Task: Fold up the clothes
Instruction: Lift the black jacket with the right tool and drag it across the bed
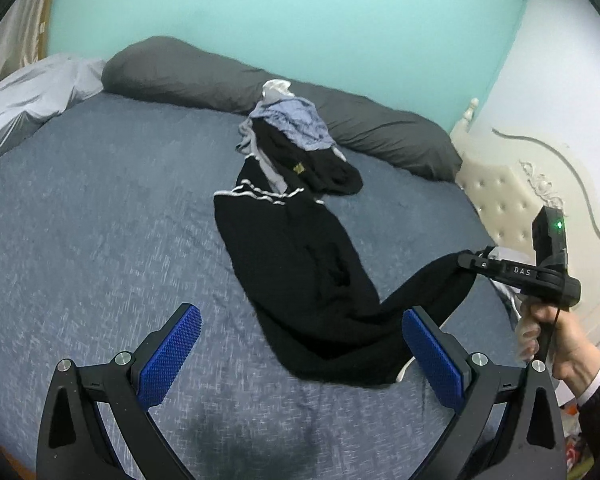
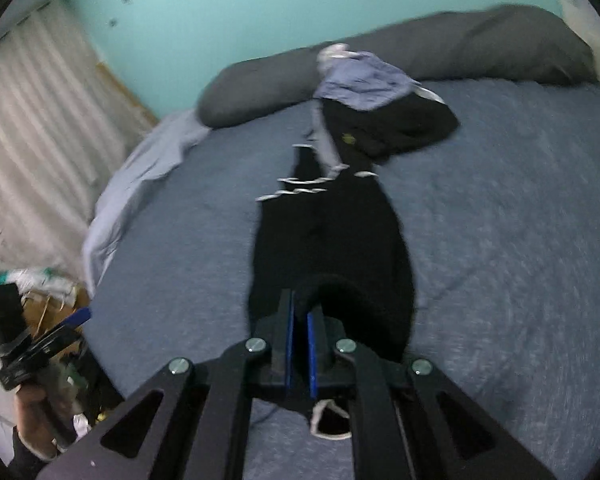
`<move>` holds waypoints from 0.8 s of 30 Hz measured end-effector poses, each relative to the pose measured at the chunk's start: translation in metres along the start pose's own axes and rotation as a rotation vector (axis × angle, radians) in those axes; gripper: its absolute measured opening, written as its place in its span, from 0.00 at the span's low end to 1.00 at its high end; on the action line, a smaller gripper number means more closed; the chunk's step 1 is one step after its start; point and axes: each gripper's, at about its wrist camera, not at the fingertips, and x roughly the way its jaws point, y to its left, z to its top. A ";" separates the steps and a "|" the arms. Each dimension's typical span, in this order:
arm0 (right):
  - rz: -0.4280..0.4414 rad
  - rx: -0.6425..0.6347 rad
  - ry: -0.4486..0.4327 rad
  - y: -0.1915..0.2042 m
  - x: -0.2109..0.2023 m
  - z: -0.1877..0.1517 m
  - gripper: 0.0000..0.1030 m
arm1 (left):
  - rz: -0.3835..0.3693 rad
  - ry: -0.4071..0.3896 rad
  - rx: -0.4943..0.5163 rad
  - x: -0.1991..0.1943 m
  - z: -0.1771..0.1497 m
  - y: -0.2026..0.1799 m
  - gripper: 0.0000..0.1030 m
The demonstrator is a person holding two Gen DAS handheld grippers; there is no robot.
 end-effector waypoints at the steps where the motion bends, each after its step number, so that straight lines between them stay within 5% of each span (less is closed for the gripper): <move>1: -0.018 0.014 0.000 -0.010 0.002 -0.001 0.05 | 0.002 0.006 -0.005 0.003 0.000 0.003 1.00; 12: -0.199 0.225 0.001 -0.140 0.010 -0.003 0.05 | 0.003 0.085 -0.007 0.057 -0.015 0.018 1.00; 24: -0.177 0.225 0.097 -0.183 0.039 -0.025 0.09 | -0.084 0.218 0.122 0.145 -0.046 -0.035 1.00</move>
